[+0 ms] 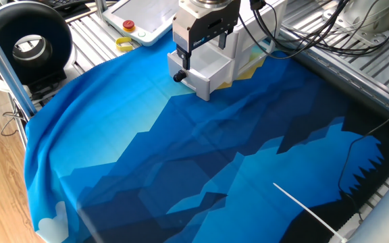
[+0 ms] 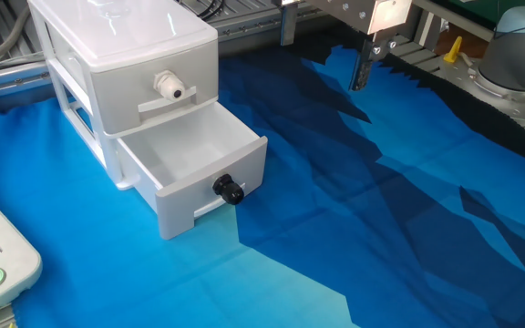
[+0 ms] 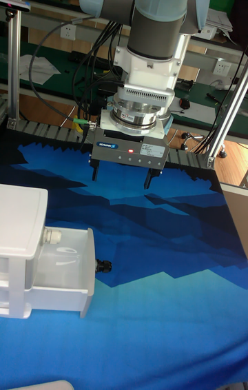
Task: Grasp the handle and close the drawer
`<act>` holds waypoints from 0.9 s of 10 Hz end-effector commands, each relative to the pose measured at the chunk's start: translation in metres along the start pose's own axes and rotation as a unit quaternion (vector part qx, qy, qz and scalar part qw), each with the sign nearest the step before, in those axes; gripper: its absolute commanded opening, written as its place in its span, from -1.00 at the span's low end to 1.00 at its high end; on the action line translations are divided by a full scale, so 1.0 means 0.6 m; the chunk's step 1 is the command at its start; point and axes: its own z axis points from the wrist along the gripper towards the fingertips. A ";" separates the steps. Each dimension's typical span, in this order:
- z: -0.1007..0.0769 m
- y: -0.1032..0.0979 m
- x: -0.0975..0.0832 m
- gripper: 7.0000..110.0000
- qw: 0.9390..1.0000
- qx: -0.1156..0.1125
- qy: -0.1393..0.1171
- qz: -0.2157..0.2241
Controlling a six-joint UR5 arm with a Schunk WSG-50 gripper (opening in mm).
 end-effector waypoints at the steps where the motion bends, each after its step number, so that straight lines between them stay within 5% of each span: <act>1: -0.001 0.004 -0.028 0.98 0.995 0.003 -0.034 -0.098; 2: 0.001 0.003 -0.028 0.98 0.995 0.003 -0.034 -0.098; 3: 0.002 0.003 -0.028 -1.00 0.995 0.003 -0.034 -0.098; 9: 0.002 0.003 -0.028 -1.00 0.995 0.003 -0.034 -0.098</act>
